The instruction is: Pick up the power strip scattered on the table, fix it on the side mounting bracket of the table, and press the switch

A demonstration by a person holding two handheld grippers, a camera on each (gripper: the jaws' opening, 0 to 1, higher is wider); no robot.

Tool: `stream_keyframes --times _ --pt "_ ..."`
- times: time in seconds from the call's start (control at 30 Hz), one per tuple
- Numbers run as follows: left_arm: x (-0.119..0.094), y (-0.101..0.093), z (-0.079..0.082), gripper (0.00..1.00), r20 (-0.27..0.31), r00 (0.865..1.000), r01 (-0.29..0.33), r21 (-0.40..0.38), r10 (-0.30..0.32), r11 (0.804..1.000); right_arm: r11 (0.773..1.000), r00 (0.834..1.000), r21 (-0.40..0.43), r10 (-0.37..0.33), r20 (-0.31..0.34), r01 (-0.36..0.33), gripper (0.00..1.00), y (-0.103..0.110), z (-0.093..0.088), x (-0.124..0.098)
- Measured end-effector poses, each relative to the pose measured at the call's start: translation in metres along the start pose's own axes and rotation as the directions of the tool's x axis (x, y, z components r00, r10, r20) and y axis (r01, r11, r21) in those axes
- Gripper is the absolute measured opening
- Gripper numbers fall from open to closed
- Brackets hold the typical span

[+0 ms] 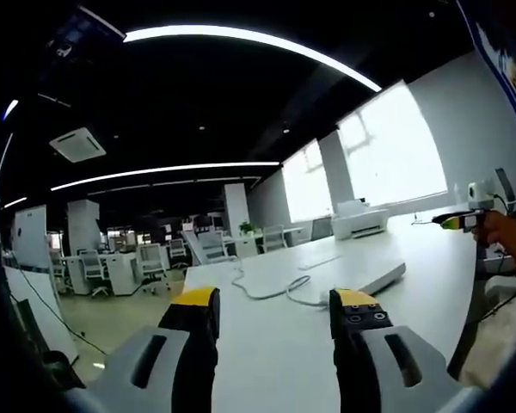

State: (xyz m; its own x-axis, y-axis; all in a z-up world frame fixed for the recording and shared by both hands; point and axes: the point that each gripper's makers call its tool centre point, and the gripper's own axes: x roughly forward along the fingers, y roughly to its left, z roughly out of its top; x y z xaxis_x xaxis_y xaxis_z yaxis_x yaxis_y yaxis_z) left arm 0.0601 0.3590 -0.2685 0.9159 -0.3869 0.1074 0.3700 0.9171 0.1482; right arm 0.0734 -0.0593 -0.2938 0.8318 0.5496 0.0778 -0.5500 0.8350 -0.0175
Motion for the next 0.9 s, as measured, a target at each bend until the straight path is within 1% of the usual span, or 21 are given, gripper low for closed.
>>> stream_keyframes --times 0.1,0.23,0.3,0.5,0.77,0.9 --pt "0.001 -0.002 -0.002 0.56 -0.002 1.000 0.006 -0.005 -0.006 1.000 1.000 1.000 -0.006 0.018 -0.021 -0.019 0.50 -0.002 -0.003 0.002" --pt "0.002 -0.003 -0.003 0.55 -0.005 1.000 0.008 -0.009 -0.008 1.000 0.999 0.998 -0.001 0.054 -0.026 -0.054 0.50 0.001 -0.002 0.004" --pt "0.002 -0.003 -0.005 0.55 -0.013 1.000 0.005 -0.006 -0.005 1.000 0.998 0.997 -0.016 0.064 -0.038 -0.064 0.50 0.001 -0.002 0.004" --pt "0.002 -0.005 -0.005 0.55 -0.011 1.000 0.011 -0.016 -0.011 1.000 0.995 0.993 -0.026 0.098 -0.064 -0.100 0.52 -0.005 -0.003 0.009" --pt "0.002 -0.004 -0.006 0.55 -0.016 1.000 0.012 -0.023 -0.012 1.000 0.993 0.990 -0.023 0.116 -0.085 -0.118 0.53 -0.015 -0.005 0.011" --pt "0.003 -0.004 -0.007 0.55 -0.019 1.000 0.015 -0.027 -0.015 1.000 0.990 0.986 0.005 0.141 -0.083 -0.141 0.55 -0.018 -0.006 0.012"
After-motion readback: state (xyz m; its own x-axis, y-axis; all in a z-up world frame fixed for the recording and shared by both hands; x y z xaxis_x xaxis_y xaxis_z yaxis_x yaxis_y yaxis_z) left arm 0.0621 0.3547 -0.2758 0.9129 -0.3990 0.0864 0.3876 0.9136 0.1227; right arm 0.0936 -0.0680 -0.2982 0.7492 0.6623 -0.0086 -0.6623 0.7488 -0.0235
